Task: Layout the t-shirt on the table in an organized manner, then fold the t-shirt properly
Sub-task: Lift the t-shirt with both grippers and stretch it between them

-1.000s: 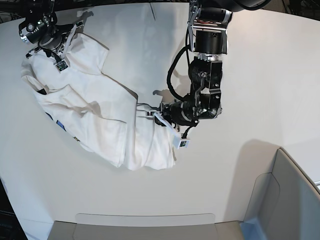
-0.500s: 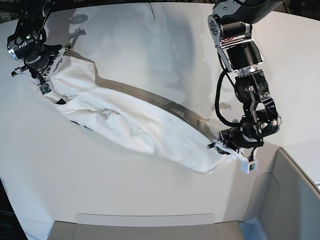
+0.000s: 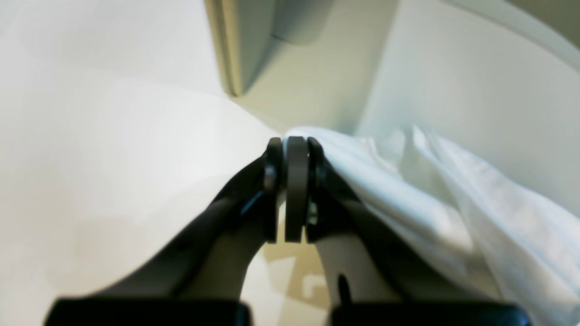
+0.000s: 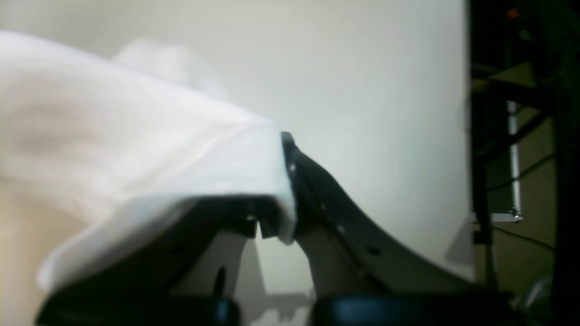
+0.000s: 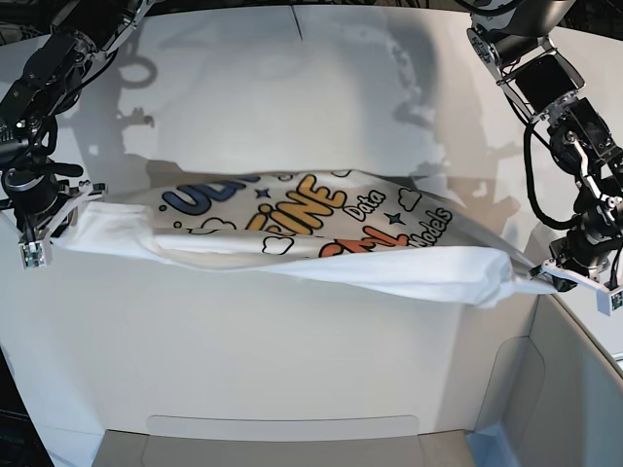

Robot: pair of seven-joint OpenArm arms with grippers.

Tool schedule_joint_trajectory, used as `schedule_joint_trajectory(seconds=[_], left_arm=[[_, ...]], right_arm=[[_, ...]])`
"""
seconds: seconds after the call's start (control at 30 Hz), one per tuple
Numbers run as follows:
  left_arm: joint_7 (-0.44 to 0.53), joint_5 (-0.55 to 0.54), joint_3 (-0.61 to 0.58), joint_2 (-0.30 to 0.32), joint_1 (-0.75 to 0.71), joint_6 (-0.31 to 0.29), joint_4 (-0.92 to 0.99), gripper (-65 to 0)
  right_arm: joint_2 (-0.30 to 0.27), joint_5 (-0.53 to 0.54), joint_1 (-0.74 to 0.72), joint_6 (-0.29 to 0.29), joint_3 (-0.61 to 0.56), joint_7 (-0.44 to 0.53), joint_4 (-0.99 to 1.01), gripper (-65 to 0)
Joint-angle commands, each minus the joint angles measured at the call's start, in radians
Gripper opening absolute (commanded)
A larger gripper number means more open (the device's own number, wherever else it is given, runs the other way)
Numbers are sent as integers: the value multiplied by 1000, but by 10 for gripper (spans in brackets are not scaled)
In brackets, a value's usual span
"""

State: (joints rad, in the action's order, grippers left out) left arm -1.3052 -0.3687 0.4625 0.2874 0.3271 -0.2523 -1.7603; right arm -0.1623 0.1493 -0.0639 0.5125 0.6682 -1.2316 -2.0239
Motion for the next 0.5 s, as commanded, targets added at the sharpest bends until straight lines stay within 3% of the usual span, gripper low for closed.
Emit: schedule_joint_trajectory(seconds=[0.0, 0.13, 0.3, 0.47], left_arm=[[29, -6, -35, 16, 19, 3, -8, -624], [42, -3, -149, 17, -10, 5, 86, -556], [43, -3, -143, 17, -52, 5, 150, -490], [43, -5, -143, 17, -76, 5, 150, -468]], right_arm=[[-10, -4, -12, -1, -17, 8, 4, -650], [-6, -9, -41, -2, -63, -69, 48, -650], [22, -10, -29, -4, -58, -93, 52, -650], [20, -10, -6, -2, -60, -92, 52, -650]])
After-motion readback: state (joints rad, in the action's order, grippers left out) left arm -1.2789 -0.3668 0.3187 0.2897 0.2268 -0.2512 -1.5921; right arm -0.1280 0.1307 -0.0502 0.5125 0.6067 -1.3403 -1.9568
